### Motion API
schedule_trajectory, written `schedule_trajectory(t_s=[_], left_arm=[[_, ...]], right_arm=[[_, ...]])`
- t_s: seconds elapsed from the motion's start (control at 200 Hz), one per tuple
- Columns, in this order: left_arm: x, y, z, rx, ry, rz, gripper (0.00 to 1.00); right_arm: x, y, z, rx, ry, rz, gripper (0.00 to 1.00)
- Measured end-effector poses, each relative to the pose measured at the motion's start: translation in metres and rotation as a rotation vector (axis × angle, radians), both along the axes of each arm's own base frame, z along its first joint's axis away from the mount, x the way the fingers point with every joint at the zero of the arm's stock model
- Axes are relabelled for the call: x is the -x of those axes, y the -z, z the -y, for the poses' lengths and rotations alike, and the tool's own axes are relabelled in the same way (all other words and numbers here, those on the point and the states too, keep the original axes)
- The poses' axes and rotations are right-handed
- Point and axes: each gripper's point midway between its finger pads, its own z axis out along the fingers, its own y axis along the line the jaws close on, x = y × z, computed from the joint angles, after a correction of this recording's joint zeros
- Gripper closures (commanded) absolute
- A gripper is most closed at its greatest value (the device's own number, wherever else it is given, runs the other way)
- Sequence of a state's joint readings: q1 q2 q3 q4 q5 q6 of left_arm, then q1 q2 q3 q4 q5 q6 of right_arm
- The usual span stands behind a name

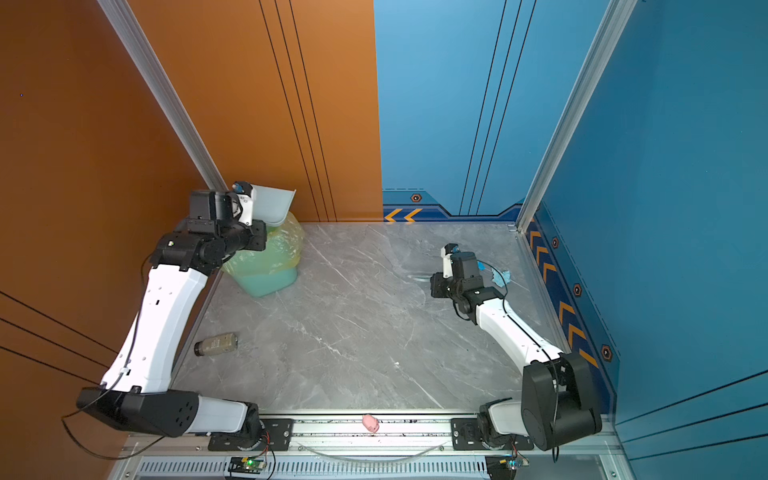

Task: Sweep away the paper scraps from the table
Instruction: 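Return the dustpan to the table while the right gripper moves the brush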

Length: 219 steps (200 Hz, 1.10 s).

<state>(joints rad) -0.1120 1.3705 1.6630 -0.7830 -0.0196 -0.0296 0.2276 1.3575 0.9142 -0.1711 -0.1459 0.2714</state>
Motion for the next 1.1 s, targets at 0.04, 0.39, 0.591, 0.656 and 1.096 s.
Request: schedule_trajectory(t_s=[0.04,0.39,0.591,0.656,1.096], left_arm=[[0.001,0.001,0.009,0.046,0.024,0.014,1.0],[0.009,0.019,0.101,0.207,0.239,0.028,1.0],[0.012,0.036,0.147,0.217,0.332,0.0,1.0],[0.012,0.045,0.164,0.209,0.363,-0.019,1.0],[0.029,0.129,0.247,0.053,0.533,-0.191,1.0]], right_arm=[[-0.005,-0.005,0.01,0.015,0.041,0.011,1.0],[-0.033,-0.013,0.127,0.178,0.512,0.035,1.0],[-0.039,-0.011,0.164,0.23,0.647,0.018,1.0],[-0.038,-0.009,0.172,0.235,0.672,0.01,1.0],[-0.023,0.007,0.221,0.246,0.786,-0.061,1.0]])
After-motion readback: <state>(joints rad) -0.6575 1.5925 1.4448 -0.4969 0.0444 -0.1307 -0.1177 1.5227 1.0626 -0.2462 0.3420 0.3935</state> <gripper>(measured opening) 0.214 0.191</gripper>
